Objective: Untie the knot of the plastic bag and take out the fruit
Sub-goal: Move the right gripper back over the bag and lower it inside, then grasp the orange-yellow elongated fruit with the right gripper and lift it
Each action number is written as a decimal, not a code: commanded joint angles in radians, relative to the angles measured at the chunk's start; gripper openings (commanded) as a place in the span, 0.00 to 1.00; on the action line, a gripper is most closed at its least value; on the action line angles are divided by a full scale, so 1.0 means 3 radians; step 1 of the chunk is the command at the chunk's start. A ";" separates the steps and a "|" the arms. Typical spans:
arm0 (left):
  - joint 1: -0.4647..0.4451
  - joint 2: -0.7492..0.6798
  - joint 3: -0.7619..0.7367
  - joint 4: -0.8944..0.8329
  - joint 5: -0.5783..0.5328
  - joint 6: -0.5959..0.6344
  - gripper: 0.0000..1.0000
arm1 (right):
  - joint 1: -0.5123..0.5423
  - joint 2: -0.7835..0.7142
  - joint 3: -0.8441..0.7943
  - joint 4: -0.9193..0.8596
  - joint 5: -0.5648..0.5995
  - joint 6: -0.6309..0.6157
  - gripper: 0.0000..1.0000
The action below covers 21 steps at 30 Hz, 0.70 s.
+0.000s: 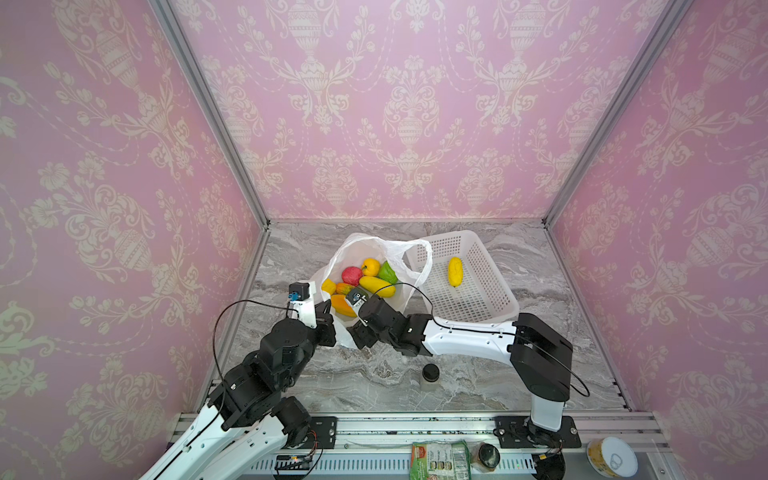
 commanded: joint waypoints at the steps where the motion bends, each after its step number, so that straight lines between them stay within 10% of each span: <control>1: 0.0021 -0.0063 0.0034 -0.0148 -0.0309 0.0046 0.00 | 0.0117 0.0121 -0.0045 0.0208 -0.0255 -0.0012 0.95; 21: 0.0020 0.0009 -0.0004 -0.0124 -0.0270 0.0074 0.00 | -0.0290 0.0529 0.0514 -0.0145 0.0310 0.0141 0.89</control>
